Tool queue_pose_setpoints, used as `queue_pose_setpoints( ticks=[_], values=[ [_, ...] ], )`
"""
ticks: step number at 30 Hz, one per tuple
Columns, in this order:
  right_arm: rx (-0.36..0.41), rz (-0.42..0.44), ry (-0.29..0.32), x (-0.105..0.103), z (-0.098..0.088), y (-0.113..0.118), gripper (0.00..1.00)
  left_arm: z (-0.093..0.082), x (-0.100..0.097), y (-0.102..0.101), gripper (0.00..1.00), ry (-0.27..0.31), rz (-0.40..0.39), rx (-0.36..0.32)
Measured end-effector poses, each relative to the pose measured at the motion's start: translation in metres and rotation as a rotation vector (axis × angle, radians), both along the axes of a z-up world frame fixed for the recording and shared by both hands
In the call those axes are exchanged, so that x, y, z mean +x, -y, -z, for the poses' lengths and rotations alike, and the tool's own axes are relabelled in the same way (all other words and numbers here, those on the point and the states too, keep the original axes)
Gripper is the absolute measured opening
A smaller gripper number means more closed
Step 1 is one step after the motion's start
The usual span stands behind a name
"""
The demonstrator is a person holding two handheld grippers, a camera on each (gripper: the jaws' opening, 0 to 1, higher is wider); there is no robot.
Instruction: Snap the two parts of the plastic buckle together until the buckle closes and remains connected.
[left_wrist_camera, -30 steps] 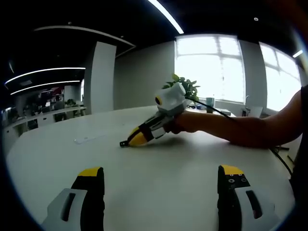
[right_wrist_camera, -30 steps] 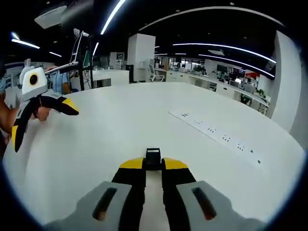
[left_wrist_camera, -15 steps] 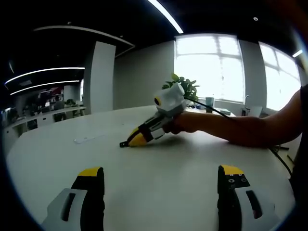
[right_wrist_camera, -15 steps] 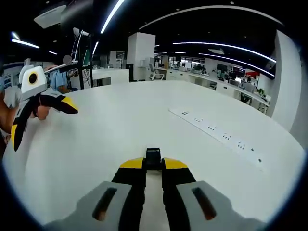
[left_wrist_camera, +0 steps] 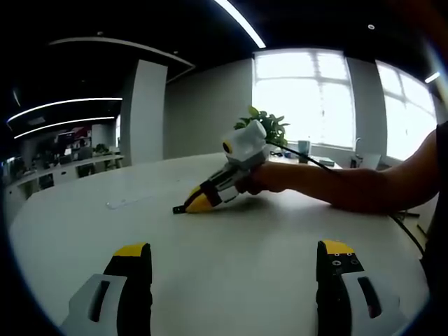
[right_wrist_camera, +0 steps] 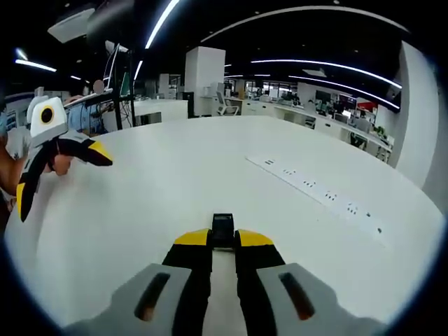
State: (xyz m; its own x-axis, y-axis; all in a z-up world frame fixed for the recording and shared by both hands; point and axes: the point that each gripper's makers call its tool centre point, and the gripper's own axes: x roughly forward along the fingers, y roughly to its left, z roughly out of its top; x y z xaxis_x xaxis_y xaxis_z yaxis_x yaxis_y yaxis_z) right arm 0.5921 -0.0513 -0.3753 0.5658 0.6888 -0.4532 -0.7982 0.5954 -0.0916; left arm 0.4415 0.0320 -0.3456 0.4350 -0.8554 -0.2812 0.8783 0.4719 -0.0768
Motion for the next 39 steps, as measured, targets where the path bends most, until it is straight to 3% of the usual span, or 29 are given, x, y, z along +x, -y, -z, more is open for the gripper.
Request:
queue_pose_setpoints(
  ticks=[34,39],
  values=[
    [0.03,-0.002,-0.022,-0.0004,-0.0009,0.0,0.11,0.0035,-0.0019,0.0018,0.99,-0.003,0.012,0.012],
    [0.041,-0.001,-0.01,0.0004,-0.0037,-0.0014,0.2,0.0031,-0.0014,0.0019,0.99,-0.003,0.012,0.01]
  ],
)
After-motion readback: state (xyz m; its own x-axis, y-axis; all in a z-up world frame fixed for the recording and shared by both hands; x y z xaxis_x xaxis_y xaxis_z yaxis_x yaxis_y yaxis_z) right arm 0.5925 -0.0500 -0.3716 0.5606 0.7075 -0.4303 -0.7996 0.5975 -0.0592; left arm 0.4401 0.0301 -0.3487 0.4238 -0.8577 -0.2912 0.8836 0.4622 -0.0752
